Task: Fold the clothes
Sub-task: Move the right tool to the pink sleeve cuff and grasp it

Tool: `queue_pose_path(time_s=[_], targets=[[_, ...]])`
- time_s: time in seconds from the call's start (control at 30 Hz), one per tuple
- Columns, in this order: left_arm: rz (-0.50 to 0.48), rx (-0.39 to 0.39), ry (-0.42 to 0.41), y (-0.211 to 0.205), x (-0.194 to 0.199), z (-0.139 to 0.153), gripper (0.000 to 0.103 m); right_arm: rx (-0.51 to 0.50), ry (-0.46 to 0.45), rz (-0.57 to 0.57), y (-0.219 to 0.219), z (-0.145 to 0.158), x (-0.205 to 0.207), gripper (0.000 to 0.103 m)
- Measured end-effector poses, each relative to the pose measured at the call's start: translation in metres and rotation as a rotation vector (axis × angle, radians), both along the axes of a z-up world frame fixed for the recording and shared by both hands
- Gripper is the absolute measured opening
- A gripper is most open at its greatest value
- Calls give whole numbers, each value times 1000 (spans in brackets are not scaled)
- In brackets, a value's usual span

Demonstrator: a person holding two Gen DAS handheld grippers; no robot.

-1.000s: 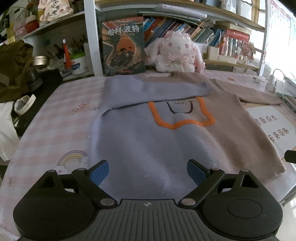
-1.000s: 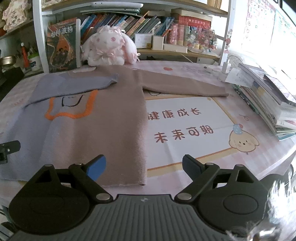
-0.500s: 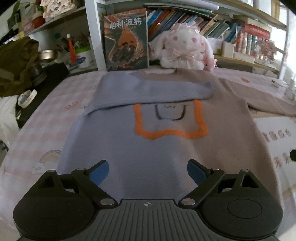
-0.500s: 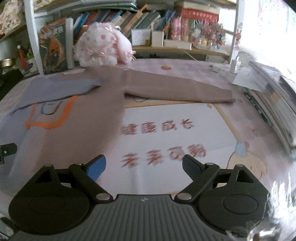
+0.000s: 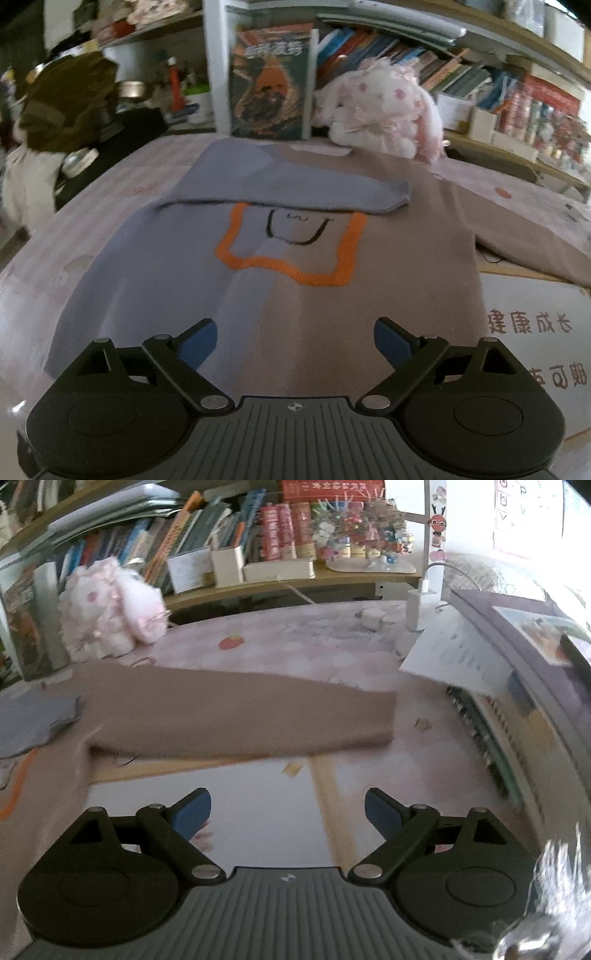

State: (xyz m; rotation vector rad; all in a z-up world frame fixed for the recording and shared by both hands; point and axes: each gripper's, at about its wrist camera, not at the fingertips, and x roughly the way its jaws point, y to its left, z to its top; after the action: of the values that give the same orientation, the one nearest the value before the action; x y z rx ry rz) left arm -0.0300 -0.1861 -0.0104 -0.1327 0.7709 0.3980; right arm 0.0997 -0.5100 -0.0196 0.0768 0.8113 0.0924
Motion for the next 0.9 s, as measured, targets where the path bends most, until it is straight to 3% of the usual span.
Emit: queue_pose_path(time_s=[0.23,0.6,0.9], targets=[[32,18,29,-12,2,1,94,24,25,-14,-19,-7,24,90],[42,133,2,-30,-5,12,94,38,55,-29,-28,-15,38,90],[-39,156,36,-41,1,12,94,65,72,-33,-34,-20,50,90]])
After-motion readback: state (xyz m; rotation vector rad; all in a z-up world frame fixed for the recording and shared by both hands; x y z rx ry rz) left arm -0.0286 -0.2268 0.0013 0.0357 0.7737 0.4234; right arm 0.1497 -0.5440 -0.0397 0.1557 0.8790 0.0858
